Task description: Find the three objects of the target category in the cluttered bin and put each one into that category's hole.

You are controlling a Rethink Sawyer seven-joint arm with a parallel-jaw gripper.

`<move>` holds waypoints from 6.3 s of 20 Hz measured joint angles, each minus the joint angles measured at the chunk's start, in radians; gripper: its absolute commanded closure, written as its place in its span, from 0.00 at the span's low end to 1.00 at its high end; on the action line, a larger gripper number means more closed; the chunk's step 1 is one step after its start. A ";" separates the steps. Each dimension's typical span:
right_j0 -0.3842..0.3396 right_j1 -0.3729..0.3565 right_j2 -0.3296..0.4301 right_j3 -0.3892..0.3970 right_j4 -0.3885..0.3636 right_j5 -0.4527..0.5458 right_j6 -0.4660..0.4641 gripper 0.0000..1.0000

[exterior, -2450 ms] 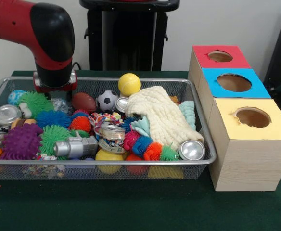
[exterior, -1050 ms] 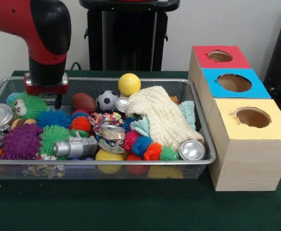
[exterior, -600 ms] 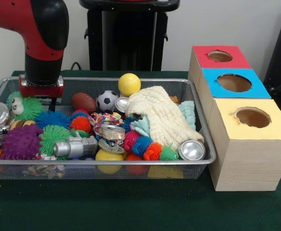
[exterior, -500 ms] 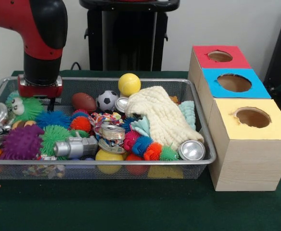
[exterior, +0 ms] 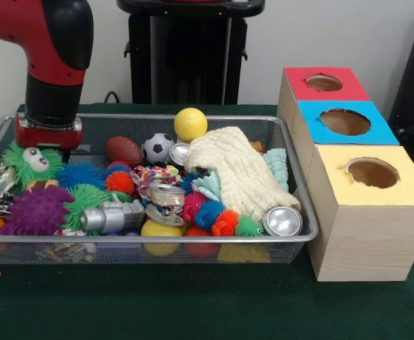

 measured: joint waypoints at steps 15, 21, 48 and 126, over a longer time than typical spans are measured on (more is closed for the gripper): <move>-0.020 0.013 0.002 0.000 -0.019 -0.150 0.000 1.00; -0.038 0.026 0.007 0.013 -0.021 -0.280 0.000 1.00; -0.287 0.051 0.275 0.126 -0.236 -0.592 0.026 1.00; 0.105 -0.196 -0.037 0.048 -0.304 -0.194 0.026 1.00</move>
